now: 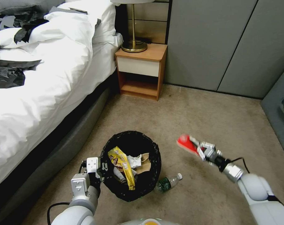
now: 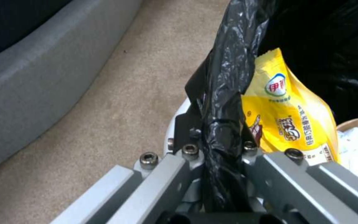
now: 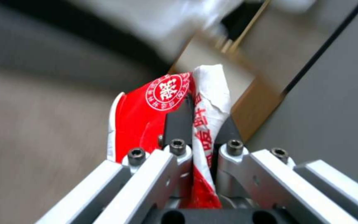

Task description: Pick up the trash bin, then pick up the garbage from the floor and place it into the trash bin.

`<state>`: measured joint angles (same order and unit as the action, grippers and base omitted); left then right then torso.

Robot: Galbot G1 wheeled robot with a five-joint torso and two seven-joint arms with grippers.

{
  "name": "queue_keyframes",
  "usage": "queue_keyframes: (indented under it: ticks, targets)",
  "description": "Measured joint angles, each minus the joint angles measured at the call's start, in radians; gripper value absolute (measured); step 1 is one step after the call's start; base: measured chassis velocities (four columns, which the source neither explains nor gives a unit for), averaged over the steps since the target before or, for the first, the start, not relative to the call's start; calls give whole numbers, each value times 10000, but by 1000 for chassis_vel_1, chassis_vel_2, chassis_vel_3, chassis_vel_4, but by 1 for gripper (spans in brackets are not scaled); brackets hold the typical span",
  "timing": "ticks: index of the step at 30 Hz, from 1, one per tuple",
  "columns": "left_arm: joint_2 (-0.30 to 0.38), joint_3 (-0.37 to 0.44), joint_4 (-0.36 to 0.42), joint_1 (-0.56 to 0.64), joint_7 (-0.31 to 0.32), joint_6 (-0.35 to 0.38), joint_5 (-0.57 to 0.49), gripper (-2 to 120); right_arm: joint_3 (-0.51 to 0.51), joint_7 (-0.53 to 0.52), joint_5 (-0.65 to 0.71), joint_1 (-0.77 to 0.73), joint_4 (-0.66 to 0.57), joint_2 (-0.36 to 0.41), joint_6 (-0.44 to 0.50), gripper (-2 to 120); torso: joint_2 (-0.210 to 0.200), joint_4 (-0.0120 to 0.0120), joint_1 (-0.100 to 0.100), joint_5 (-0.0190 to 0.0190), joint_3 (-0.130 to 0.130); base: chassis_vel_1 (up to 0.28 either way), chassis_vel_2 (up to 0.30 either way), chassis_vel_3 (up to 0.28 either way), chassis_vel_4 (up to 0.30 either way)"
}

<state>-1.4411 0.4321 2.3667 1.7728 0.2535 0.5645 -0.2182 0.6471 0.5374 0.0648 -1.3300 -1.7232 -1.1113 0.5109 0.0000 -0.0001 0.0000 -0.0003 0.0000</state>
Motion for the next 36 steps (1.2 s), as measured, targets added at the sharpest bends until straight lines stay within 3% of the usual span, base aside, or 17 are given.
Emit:
queue_keyframes:
  ticks: [3,6,7,12,20,23,36]
  targets:
    - [14,-6,8,0,0,14,-15,0,-152,-565,945,-112,-1406,214,-464,0,0,1,0,-3,-1,0,0,0,0]
    - [3,-46,8,-23,-6,34,-19,0,-1064,-1520,1759,-177,-2636,418,-786,0,0,1,0,-1,-1,0,0,0,0]
    - [3,-46,8,-23,-6,34,-19,0,-1064,-1520,1759,-177,-2636,418,-786,0,0,1,0,-1,-1,0,0,0,0]
    - [-11,-66,10,-32,-8,80,-20,0,-3007,-2446,1703,-335,-3617,541,-1256,0,0,1,0,2,-1,0,0,0,0]
    - [-26,-96,97,57,-13,90,-1,0,-5564,-3146,574,110,-3094,775,-1664,0,0,1,0,2,0,0,0,0,0]
    - [-49,-99,109,76,-15,90,26,0,-6066,-3256,395,380,-2736,909,-1819,0,0,1,0,2,-1,0,0,0,0]
    - [-160,-181,108,41,-18,89,117,0,-6896,-3362,122,995,-1393,974,-2018,0,0,0,0,3,0,0,0,0,0]
